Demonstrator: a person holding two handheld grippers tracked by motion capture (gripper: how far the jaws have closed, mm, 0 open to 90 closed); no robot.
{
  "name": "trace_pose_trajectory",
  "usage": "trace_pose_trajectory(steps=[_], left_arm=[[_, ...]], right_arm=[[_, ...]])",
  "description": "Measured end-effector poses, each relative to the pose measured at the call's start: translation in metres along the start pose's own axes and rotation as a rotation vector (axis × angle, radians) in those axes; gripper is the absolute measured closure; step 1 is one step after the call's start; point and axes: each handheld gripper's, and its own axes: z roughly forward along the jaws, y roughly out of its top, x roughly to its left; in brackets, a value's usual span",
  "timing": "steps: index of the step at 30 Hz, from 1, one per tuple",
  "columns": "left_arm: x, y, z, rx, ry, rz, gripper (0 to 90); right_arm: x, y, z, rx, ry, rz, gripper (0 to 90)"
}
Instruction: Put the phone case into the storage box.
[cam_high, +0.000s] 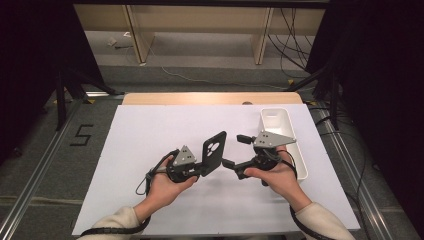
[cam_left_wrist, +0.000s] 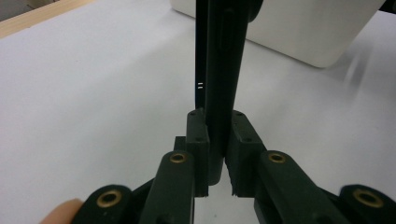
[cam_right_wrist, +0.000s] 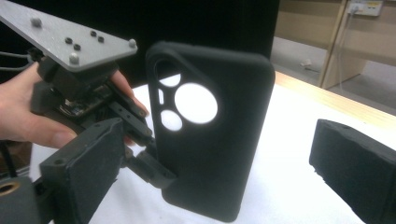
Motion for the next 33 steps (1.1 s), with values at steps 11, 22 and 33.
trace_pose_trajectory(steps=[11, 22, 33], left_arm=[[0.000, 0.000, 0.002, -0.010, 0.038, -0.032, 80.5], [-0.002, 0.000, 0.006, -0.003, 0.042, -0.031, 80.5], [-0.008, 0.002, 0.009, -0.007, 0.030, -0.018, 80.5]], right_arm=[[0.004, -0.003, 0.004, -0.045, -0.095, 0.006, 4.1], [0.011, -0.002, 0.013, -0.072, -0.102, 0.027, 3.4], [0.015, 0.002, 0.029, -0.080, -0.113, 0.048, 0.5]])
